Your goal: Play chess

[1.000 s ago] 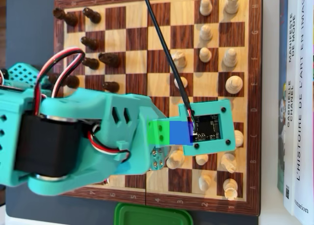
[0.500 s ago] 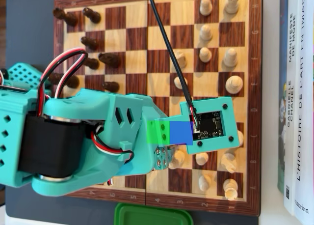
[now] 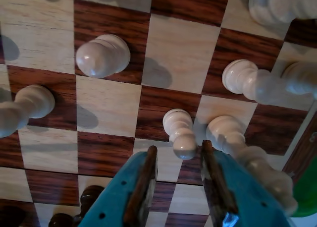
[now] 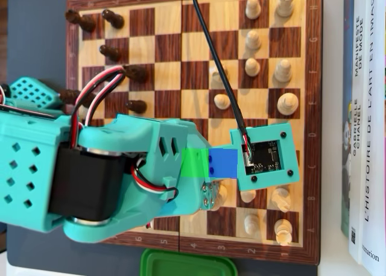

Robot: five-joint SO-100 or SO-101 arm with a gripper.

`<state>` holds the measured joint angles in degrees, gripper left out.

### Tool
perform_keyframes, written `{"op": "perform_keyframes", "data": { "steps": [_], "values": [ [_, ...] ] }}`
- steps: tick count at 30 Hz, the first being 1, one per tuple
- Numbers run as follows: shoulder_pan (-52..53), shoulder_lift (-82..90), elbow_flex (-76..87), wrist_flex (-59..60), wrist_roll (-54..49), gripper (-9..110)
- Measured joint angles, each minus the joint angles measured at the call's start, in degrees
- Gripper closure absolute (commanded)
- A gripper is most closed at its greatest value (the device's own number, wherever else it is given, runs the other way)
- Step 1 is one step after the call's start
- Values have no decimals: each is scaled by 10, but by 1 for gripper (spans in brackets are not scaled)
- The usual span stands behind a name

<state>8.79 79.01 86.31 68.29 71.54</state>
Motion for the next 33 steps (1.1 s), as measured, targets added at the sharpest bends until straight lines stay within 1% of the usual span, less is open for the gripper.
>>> {"op": "perform_keyframes", "data": {
  "steps": [23, 33],
  "values": [
    [1, 0, 0, 0, 0, 88],
    [1, -25, 0, 0, 0, 88]
  ]
}}
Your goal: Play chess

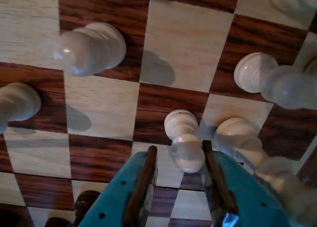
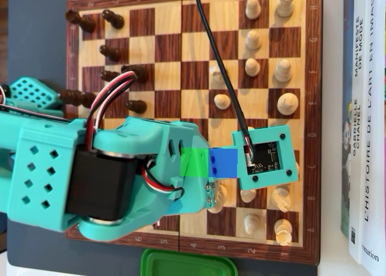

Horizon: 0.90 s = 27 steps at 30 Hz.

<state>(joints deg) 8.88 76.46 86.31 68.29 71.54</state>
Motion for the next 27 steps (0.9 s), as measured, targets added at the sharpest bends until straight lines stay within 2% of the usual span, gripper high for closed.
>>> {"op": "perform_keyframes", "data": {
  "steps": [27],
  "values": [
    [-8, 0, -5, -16, 1, 88]
  ]
}}
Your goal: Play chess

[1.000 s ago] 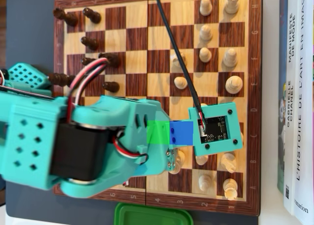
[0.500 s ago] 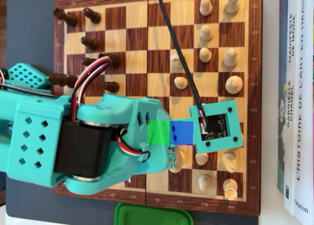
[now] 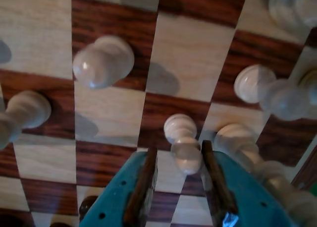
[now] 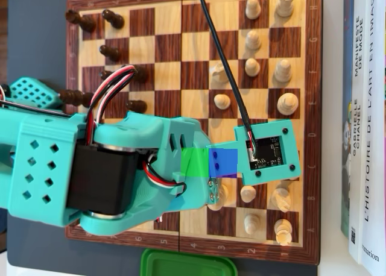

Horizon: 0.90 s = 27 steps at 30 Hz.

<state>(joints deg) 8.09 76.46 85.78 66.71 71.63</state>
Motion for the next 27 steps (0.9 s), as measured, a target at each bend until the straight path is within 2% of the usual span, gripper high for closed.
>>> {"op": "perform_keyframes", "data": {
  "steps": [14, 19, 27],
  "values": [
    [0, -3, 0, -6, 0, 88],
    [0, -3, 0, -6, 0, 94],
    [0, -3, 0, -6, 0, 95]
  ]
}}
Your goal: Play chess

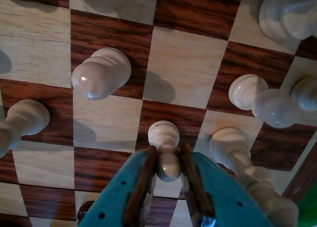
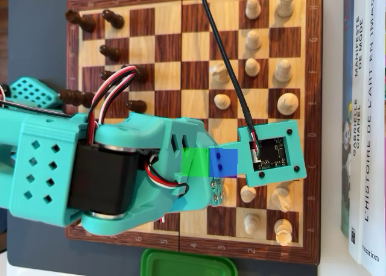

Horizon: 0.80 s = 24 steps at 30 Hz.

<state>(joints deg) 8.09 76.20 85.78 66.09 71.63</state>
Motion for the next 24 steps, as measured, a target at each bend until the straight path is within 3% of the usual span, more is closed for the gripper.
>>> {"op": "perform_keyframes", "data": {
  "steps": [24],
  "values": [
    [0, 41, 17, 1, 0, 99]
  ]
}}
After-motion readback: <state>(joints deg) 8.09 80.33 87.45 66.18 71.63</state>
